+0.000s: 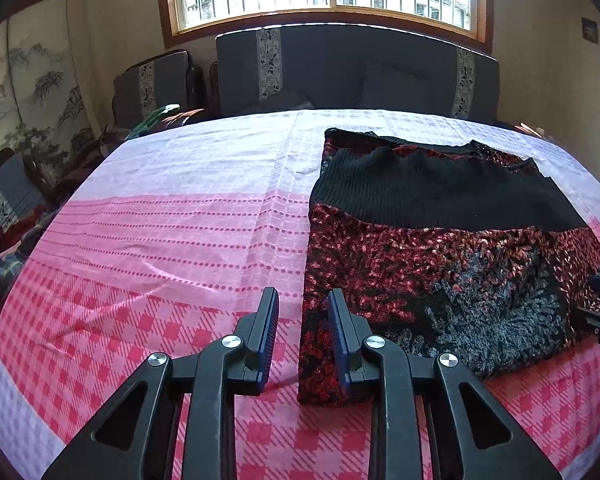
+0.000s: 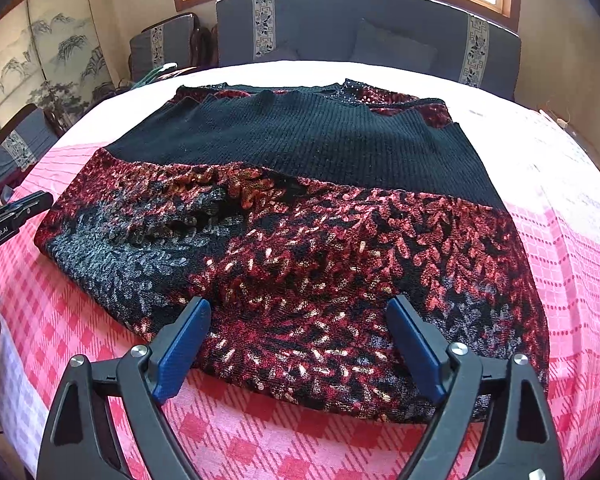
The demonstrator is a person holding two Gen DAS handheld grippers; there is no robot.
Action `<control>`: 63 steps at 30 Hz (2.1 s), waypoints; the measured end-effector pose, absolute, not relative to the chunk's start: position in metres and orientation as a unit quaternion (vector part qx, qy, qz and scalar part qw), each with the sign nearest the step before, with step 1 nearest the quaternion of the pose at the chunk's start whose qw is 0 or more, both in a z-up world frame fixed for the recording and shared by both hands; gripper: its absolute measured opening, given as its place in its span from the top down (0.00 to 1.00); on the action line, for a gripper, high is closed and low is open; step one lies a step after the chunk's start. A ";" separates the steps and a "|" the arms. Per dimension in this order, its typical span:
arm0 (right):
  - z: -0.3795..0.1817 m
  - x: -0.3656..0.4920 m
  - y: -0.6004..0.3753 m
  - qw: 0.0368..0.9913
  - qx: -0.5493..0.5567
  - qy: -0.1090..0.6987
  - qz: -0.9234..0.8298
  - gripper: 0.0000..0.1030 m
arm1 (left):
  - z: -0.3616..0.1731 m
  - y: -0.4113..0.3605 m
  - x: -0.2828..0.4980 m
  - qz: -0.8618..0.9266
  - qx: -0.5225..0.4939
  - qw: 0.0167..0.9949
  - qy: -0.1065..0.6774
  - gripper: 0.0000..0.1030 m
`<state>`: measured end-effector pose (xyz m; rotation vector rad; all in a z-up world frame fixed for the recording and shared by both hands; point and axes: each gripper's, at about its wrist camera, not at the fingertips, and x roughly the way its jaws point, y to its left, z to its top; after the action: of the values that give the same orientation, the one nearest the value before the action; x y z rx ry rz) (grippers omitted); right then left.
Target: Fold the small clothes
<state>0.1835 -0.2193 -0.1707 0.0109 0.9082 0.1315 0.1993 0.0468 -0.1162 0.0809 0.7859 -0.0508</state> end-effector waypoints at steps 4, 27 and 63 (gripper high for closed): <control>-0.174 0.184 -0.209 0.891 -0.023 0.449 0.067 0.01 | -0.113 0.041 0.199 -0.016 0.056 0.927 0.369 0.60; -0.161 0.164 -0.207 0.918 -0.033 0.387 0.079 0.02 | -0.121 0.019 0.222 0.001 0.117 0.927 0.356 0.49; -0.147 0.149 -0.225 0.938 0.026 0.328 0.107 0.01 | -0.136 0.049 0.371 -0.193 -0.036 0.848 0.492 0.50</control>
<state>0.1494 -0.2252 -0.1473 0.0524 0.6703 0.2191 0.3708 0.0489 -0.1356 -0.0764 1.0372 -0.4064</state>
